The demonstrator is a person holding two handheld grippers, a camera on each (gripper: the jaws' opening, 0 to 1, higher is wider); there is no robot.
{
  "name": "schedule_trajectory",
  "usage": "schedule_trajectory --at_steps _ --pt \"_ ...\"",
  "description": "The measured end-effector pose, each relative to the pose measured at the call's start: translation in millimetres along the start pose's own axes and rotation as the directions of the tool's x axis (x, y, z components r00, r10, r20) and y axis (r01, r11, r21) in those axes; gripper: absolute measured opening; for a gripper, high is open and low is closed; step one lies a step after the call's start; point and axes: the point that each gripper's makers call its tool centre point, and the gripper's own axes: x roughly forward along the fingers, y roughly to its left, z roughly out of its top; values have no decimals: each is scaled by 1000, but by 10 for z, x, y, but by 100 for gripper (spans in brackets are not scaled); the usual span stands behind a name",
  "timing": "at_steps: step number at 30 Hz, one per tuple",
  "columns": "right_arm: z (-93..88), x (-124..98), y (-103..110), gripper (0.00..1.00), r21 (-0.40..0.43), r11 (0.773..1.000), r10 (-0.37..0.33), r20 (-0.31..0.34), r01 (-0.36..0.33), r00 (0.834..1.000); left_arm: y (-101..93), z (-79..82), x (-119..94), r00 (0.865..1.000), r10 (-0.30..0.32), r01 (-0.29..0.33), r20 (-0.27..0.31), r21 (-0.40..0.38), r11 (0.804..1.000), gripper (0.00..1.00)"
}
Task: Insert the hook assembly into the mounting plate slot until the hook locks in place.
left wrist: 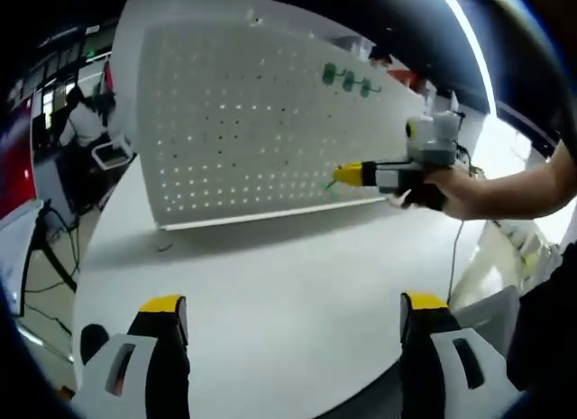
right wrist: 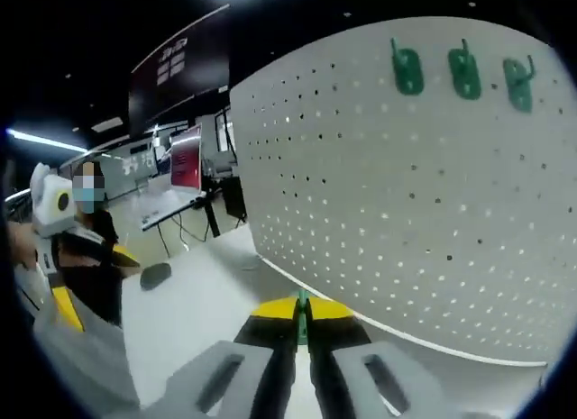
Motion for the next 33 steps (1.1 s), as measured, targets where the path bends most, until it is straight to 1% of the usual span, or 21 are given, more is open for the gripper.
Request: schedule_trajectory --at_steps 2,3,6,7,10,11,13,15,18,20,23,25,27,29,31,33 --pt "43 -61 96 0 59 998 -3 27 2 1000 -14 56 19 1000 -4 4 13 -8 1000 99" --pt "54 -100 166 0 103 995 2 40 -6 999 -25 78 27 1000 -8 8 17 -12 1000 98" --pt "83 -209 303 0 191 982 -4 75 -10 997 -87 136 70 999 -29 30 28 -25 999 98" --pt "92 -238 350 0 212 977 -3 83 -14 997 -112 155 89 999 -36 37 28 -27 999 98" --pt "102 -322 513 0 239 971 2 101 -26 995 -173 215 127 998 -51 52 39 -27 998 97" --pt "110 -349 612 0 255 966 16 109 -43 994 -194 237 143 997 -58 59 42 -30 998 97" --pt "115 -373 747 0 252 965 36 117 -65 993 -227 260 171 997 -70 72 42 -44 996 95" --pt "84 -377 851 0 239 968 57 107 -81 993 -279 248 189 995 -94 96 23 -78 992 92" --pt "55 -402 998 0 287 951 81 113 -111 990 -301 281 207 994 -101 103 33 -100 990 90" --pt "61 -424 1083 0 287 950 91 117 -122 989 -324 292 209 993 -111 114 36 -119 986 87" --pt "129 -455 1219 0 289 947 105 142 -143 984 -351 313 210 992 -119 126 51 -140 982 83" --pt "163 -458 1264 0 289 947 103 153 -144 983 -361 307 212 991 -123 129 50 -148 981 80" --pt "168 -445 1302 0 294 946 98 147 -138 984 -377 307 208 991 -127 133 50 -147 980 76" --pt "188 -442 1326 0 308 942 89 158 -135 983 -386 316 201 990 -129 136 56 -152 979 70" --pt "205 -438 1361 0 306 943 86 162 -133 983 -391 327 195 989 -130 140 67 -169 976 66" --pt "242 -444 1397 0 308 941 88 173 -139 981 -417 360 191 985 -143 162 98 -229 960 61"
